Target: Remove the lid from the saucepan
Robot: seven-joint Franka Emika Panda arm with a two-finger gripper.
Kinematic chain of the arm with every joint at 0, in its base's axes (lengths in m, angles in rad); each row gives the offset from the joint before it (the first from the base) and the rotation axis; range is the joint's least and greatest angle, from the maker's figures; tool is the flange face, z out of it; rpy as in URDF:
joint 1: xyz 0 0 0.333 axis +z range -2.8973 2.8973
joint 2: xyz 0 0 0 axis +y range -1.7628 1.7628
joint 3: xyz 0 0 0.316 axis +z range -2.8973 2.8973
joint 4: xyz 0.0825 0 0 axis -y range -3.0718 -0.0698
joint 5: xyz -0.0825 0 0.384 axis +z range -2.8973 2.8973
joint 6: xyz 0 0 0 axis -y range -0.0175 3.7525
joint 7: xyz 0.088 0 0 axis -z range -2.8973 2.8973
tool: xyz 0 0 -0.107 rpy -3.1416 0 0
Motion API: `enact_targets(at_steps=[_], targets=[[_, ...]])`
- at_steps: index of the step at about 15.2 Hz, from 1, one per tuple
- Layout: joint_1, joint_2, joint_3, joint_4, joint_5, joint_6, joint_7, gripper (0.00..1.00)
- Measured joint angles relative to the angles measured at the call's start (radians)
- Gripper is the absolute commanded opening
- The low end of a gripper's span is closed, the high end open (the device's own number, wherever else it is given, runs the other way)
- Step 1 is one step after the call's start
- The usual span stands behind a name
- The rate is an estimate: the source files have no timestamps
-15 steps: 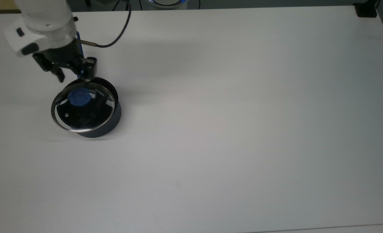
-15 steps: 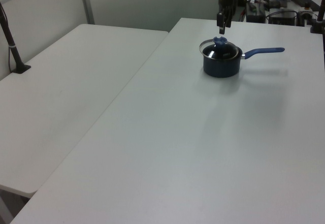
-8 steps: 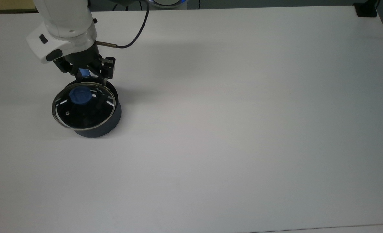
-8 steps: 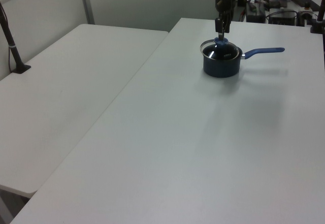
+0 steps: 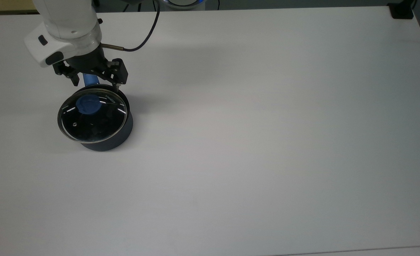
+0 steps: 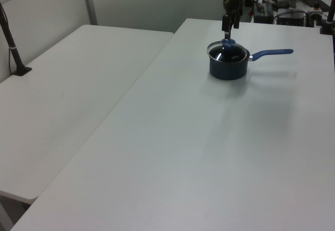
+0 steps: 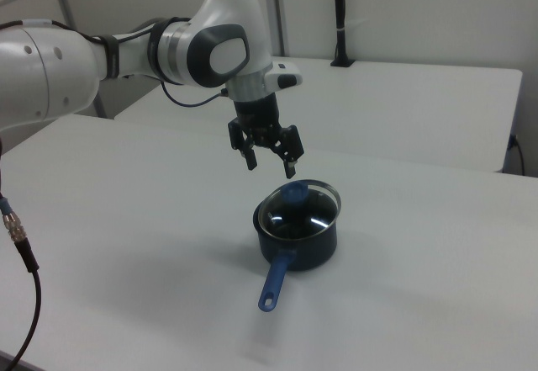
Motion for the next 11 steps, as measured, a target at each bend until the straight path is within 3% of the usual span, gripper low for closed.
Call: enact_targets(at_steps=[11], targets=[[-0.049, 0.0, -0.007, 0.0, 0.0, 0.014, 0.006, 1.0]])
